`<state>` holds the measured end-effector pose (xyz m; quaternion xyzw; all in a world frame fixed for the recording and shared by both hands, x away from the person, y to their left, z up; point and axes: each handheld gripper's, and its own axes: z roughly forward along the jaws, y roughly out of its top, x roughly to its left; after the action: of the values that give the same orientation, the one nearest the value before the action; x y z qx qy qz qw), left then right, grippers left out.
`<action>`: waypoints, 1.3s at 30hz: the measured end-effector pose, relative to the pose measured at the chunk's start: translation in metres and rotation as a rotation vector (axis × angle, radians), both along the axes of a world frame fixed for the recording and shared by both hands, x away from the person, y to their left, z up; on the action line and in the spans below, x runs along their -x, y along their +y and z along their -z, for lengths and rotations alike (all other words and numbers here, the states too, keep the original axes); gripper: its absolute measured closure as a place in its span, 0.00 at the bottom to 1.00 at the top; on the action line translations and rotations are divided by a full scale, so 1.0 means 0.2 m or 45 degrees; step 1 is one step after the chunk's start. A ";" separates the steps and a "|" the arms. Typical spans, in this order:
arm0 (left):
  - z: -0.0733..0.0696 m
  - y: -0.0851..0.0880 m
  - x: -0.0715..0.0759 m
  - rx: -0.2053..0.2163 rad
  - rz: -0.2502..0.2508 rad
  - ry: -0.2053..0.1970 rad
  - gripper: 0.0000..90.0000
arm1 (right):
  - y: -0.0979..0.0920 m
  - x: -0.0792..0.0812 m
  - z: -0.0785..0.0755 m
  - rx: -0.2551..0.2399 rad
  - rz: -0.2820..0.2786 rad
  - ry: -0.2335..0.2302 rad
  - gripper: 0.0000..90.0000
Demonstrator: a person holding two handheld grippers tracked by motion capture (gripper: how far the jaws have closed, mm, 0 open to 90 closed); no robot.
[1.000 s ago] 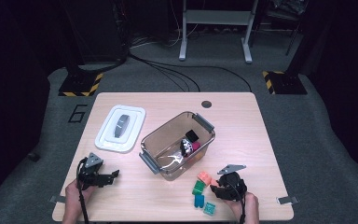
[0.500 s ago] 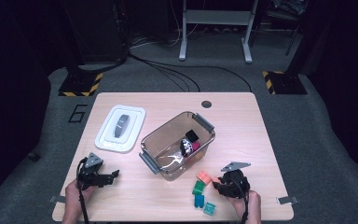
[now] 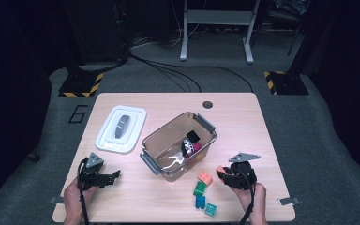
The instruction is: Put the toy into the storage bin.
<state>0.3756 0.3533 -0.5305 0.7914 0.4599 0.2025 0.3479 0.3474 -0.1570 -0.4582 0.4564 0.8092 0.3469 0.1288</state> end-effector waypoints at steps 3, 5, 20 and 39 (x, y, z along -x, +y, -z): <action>0.00 0.00 0.00 0.001 -0.003 0.001 0.12 | 0.00 -0.02 -0.03 -0.010 0.009 -0.005 0.74; 0.00 0.00 0.00 0.001 -0.004 0.001 0.12 | 0.00 -0.04 -0.04 -0.004 0.003 -0.022 0.74; 0.00 0.00 -0.03 -0.003 0.012 0.004 0.11 | 0.05 -0.14 -0.15 -0.048 -0.001 -0.074 0.74; 0.00 0.00 -0.03 0.009 -0.018 0.005 0.12 | 0.03 -0.20 -0.30 -0.053 0.022 -0.126 0.74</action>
<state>0.3817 0.3536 -0.5307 0.7874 0.4667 0.2020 0.3484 0.3875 -0.1514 -0.3991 0.4482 0.7905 0.3848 0.1621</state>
